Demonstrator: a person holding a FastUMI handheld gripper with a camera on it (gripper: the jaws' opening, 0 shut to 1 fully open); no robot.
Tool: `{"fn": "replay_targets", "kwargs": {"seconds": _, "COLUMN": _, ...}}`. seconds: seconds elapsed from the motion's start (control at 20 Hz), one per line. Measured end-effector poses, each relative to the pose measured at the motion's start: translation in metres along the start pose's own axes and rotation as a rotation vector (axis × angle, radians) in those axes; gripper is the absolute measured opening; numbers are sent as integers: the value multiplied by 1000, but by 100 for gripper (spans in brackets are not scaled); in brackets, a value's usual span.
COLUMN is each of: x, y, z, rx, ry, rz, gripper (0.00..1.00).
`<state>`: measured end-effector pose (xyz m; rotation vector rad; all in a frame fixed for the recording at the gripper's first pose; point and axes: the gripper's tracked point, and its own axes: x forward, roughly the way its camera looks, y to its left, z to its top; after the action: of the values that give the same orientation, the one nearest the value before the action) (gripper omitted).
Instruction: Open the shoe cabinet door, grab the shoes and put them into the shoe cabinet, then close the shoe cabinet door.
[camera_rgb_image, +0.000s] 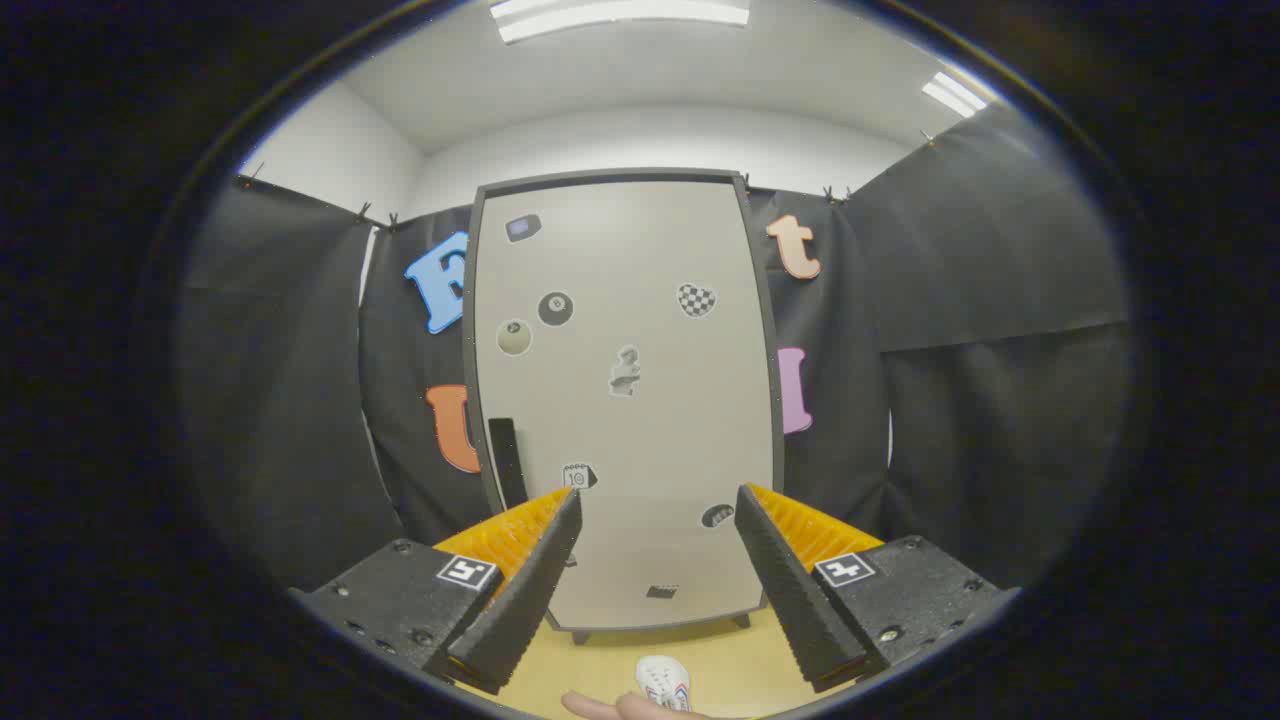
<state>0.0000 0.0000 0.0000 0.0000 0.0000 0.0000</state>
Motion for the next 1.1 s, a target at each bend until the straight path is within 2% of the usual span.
{"fn": "replay_targets", "kwargs": {"seconds": 0.2, "x": -6, "y": -1, "z": 13, "rx": -12, "ry": -41, "rz": -2, "gripper": 100}}
{"fn": "replay_targets", "kwargs": {"seconds": 0.65, "x": -9, "y": 17, "z": 8, "rx": -42, "ry": -33, "rz": 25, "gripper": 100}}
{"fn": "replay_targets", "kwargs": {"seconds": 0.95, "x": 13, "y": 31, "z": -14, "rx": -56, "ry": 8, "rz": 44, "gripper": 100}}
{"fn": "replay_targets", "kwargs": {"seconds": 1.1, "x": 31, "y": 49, "z": -25, "rx": -39, "ry": 17, "rz": 105, "gripper": 100}}
